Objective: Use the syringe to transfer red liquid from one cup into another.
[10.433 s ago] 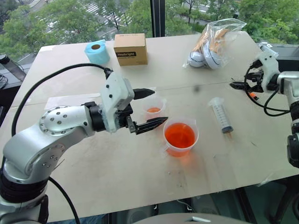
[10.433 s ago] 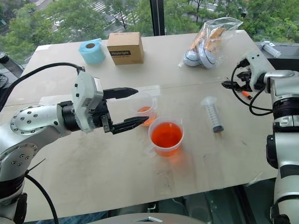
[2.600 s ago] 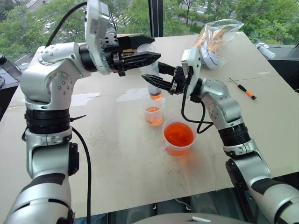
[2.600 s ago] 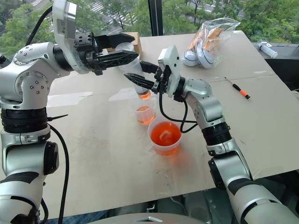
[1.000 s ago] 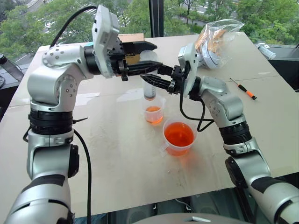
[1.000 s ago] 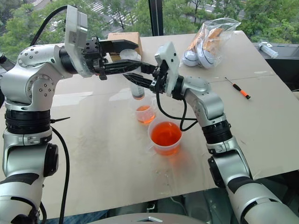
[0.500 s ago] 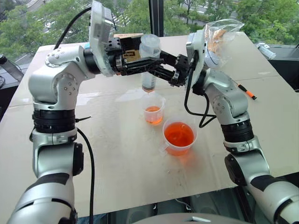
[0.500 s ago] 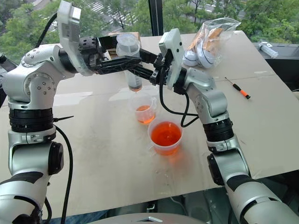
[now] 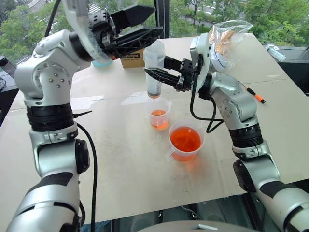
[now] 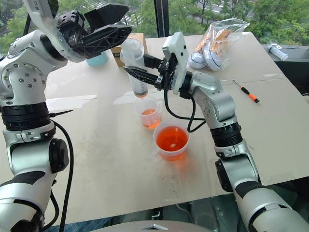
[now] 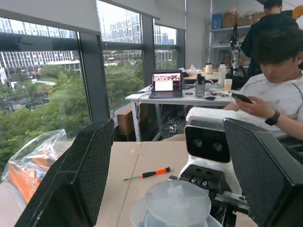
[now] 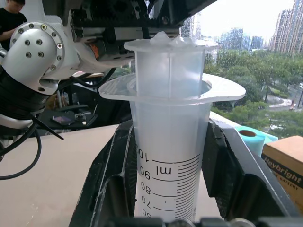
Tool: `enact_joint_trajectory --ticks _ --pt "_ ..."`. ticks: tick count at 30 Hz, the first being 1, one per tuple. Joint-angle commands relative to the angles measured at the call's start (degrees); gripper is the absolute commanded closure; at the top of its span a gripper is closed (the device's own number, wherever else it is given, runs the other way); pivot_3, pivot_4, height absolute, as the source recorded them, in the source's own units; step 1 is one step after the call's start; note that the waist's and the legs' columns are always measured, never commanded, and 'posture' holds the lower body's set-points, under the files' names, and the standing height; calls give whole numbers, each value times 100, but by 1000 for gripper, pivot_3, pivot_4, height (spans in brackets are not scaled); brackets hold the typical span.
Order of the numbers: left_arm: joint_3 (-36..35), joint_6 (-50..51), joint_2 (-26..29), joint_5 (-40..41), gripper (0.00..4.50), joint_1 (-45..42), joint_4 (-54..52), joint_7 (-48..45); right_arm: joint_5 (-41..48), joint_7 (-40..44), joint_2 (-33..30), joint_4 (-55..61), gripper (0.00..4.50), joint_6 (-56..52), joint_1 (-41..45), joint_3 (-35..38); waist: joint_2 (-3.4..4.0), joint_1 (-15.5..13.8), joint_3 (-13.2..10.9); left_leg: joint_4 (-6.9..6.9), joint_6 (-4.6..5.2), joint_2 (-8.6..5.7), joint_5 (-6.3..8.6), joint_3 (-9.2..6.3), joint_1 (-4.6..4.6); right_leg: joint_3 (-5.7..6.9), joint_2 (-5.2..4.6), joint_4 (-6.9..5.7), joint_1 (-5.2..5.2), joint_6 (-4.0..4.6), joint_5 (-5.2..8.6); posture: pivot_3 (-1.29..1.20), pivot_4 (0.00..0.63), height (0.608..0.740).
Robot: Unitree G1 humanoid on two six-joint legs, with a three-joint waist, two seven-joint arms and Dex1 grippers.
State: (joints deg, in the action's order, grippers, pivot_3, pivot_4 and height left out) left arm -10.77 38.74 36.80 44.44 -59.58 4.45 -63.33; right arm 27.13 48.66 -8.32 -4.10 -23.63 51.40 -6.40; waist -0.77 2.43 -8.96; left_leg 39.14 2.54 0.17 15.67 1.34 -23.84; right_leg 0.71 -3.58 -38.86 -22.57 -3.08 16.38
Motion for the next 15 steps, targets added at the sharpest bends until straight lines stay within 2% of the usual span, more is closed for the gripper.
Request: enact_joint_trajectory --ticks 1,5,6,7,12,15 --pt "-55 -21 54 -7 799 -168 -56 84 48 26 -18 310 3061 6 23 13 0 0 0 0 0 0 0 0 0 0 0 0 0 0 0 0 150 740" --pt "125 -120 84 -330 799 -164 114 198 71 33 -39 371 3061 -36 0 -2 0 2 0 0 0 0 0 0 0 0 0 0 0 0 0 0 150 740" --pt "167 -156 81 -398 1293 -154 137 202 78 35 -43 384 3061 -44 -1 -4 0 -1 0 0 0 0 0 0 0 0 0 0 0 0 0 0 150 740" --pt "263 -233 91 -534 1525 -119 131 187 83 38 -45 396 3061 -52 0 -1 0 -2 0 0 0 0 0 0 0 1 0 0 0 0 0 0 150 740" --pt "779 -740 210 -1265 1525 115 228 -4 88 36 -20 412 3061 -53 32 24 0 -5 0 -2 0 -1 0 1 0 0 0 1 0 0 0 0 150 740" --pt "899 -876 248 -1377 1525 221 196 -178 92 24 -5 417 3061 -54 57 51 0 -2 0 -2 0 -1 0 1 0 0 0 1 0 0 0 0 150 740"
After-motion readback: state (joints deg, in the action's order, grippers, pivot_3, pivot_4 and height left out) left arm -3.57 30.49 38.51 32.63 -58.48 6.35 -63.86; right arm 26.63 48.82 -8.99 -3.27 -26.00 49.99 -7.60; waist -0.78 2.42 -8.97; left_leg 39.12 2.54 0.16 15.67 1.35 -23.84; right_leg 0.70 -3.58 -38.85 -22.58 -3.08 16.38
